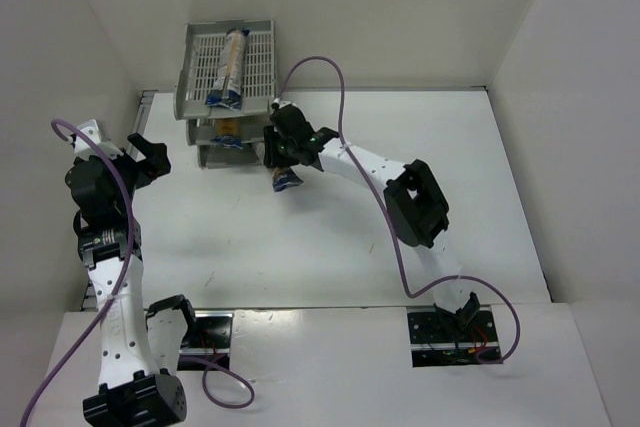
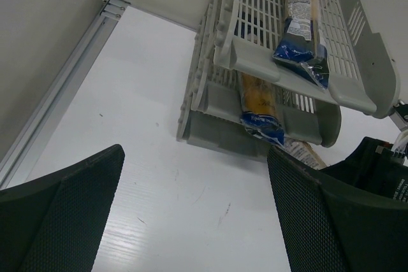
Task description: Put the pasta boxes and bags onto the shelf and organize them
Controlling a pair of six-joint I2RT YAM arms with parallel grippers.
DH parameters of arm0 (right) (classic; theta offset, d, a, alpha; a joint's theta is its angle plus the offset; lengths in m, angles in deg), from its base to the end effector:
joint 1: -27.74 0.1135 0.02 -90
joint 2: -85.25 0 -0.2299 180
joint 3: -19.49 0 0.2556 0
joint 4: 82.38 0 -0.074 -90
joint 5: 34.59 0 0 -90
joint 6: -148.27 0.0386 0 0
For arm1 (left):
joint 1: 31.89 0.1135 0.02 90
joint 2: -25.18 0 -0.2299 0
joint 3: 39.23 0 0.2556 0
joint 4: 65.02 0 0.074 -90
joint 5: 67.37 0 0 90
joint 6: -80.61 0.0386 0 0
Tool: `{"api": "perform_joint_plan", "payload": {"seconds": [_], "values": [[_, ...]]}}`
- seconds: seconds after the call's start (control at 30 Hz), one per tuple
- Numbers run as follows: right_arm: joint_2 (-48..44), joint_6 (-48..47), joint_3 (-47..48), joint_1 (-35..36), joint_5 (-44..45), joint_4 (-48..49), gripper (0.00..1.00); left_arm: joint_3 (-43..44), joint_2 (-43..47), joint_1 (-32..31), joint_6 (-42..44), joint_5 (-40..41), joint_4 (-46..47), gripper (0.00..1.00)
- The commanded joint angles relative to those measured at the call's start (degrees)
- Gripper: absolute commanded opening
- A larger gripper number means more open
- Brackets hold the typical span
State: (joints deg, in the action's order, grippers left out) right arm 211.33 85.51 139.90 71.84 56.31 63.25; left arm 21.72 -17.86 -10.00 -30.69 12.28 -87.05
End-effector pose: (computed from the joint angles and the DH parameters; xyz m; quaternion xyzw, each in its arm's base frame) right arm 0.3566 0.3447 0.2016 -0.1296 0.8971 0.2405 0.3472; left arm 0.1945 0.0707 0.3410 -0.2112 0.7005 -0.0625 0.6788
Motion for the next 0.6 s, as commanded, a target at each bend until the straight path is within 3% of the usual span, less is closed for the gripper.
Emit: {"api": "perform_joint_plan", "payload": {"seconds": [0.0, 0.17, 0.33, 0.57], "values": [[-0.1, 3.8, 5.5, 2.1, 5.1, 4.8, 0.00, 0.6, 0.0, 0.3, 0.6, -0.2, 3.5, 1.00], [0.4, 7.3, 5.0, 2.1, 21.0, 0.9, 0.00, 0.1, 0.0, 0.3, 1.2, 0.3, 3.5, 1.00], [-0.5, 5.9, 5.0, 0.0, 23.9, 0.4, 0.00, 0.1, 0.0, 0.3, 1.2, 0.3, 3.5, 1.00], [-7.3, 4.0, -2.6, -3.6, 26.3, -0.8, 0.00, -0.4, 0.5, 0.3, 1.2, 0.3, 4.0, 1.00]]}}
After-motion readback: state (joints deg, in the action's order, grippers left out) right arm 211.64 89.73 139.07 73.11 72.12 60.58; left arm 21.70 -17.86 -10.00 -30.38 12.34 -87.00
